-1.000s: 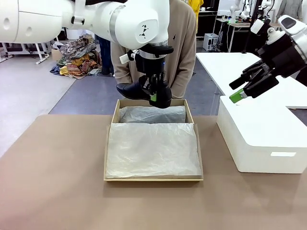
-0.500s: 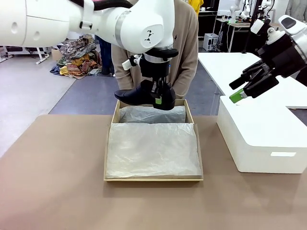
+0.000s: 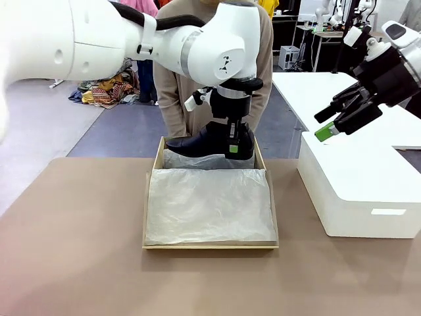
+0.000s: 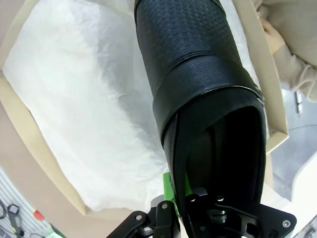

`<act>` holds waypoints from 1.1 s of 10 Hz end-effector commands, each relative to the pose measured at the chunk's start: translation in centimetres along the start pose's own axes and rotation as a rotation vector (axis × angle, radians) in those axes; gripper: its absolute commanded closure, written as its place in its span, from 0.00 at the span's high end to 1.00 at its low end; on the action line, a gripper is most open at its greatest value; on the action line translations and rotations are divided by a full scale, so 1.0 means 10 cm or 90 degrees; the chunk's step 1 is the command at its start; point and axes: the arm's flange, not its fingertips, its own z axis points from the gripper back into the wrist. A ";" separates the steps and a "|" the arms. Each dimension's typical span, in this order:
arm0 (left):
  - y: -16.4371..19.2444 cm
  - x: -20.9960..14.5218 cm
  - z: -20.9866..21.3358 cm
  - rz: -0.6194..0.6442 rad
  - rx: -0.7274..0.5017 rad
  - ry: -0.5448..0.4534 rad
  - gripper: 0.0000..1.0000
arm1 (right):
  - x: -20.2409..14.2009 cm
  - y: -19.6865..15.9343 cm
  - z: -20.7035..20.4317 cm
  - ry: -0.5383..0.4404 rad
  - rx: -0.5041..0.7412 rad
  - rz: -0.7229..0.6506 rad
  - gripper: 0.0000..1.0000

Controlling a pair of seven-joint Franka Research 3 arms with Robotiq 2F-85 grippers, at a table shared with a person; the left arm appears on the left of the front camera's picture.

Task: Pack the shoes into the box.
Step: Place the other shoe of the Shoes into the Shoes Box.

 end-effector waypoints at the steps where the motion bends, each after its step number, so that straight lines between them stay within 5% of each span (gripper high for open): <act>1: -0.04 -0.08 0.03 0.067 -0.001 -0.036 0.00 | 0.01 -0.02 -0.02 -0.023 0.008 0.012 1.00; 11: -0.10 -0.09 -0.33 0.121 0.016 -0.055 0.00 | 0.01 -0.02 -0.02 -0.023 0.008 0.012 1.00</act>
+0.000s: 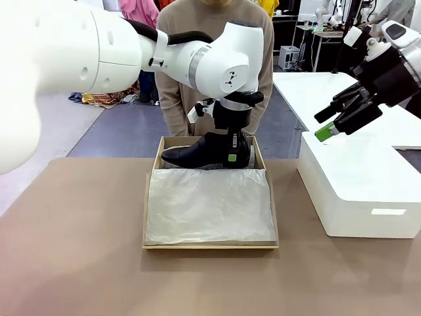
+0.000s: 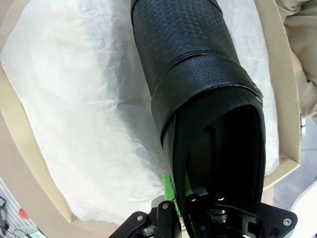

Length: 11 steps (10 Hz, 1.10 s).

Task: Pack the shoes into the box.
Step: Place the other shoe of the Shoes into the Shoes Box.

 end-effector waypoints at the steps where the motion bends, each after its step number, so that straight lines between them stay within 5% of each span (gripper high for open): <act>1: -0.02 -0.09 0.00 0.035 -0.002 -0.022 0.00 | 0.01 -0.02 -0.02 -0.023 0.008 0.012 1.00; 10: -0.11 -0.21 -0.15 0.003 0.026 -0.002 0.00 | 0.01 -0.02 -0.02 -0.023 0.008 0.012 1.00; 11: -0.11 -0.21 -0.13 0.003 0.034 0.011 0.08 | 0.01 -0.02 -0.02 -0.023 0.008 0.012 1.00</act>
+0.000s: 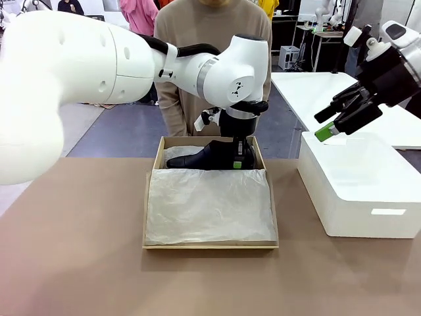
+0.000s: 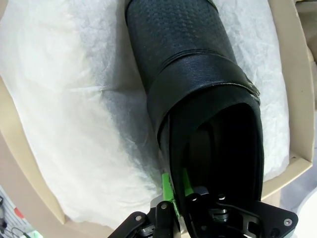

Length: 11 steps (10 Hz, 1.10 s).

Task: Pack the shoes into the box.
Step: Place the other shoe of the Shoes into the Shoes Box.

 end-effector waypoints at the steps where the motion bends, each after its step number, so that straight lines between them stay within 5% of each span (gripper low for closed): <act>1: -0.06 -0.05 0.12 0.008 0.021 0.008 0.27 | 0.01 -0.02 -0.02 -0.023 0.008 0.012 1.00; 4: -0.12 -0.04 0.39 -0.002 0.020 0.005 0.87 | 0.01 -0.02 -0.02 -0.023 0.008 0.012 1.00; 5: -0.16 -0.04 0.53 -0.007 0.016 0.000 1.00 | 0.01 -0.02 -0.02 -0.023 0.008 0.012 1.00; 11: -0.13 0.08 0.86 -0.005 -0.008 0.012 1.00 | 0.01 -0.02 -0.02 -0.023 0.008 0.012 1.00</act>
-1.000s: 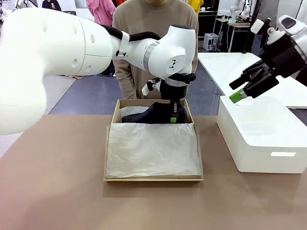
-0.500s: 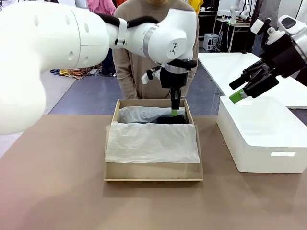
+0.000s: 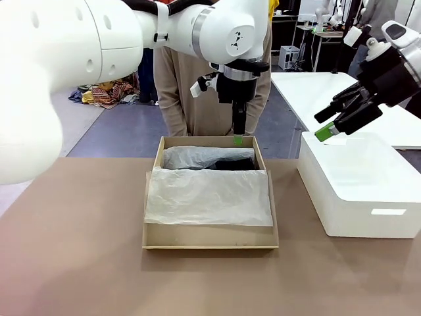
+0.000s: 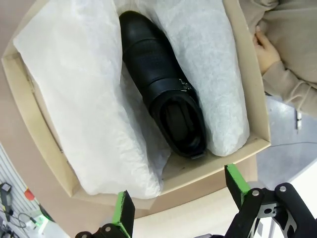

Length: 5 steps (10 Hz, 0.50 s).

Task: Pack the shoes into the box.
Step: Place the other shoe of the Shoes into the Shoes Box, then close the Shoes Box.

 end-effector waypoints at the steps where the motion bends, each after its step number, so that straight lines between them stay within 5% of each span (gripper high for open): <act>1: 0.02 -0.02 -0.02 -0.002 0.002 -0.001 1.00 | 0.01 -0.02 -0.02 -0.023 0.008 0.012 1.00; 5: 0.02 -0.02 -0.02 -0.002 0.002 -0.001 1.00 | 0.01 -0.02 -0.02 -0.023 0.008 0.012 1.00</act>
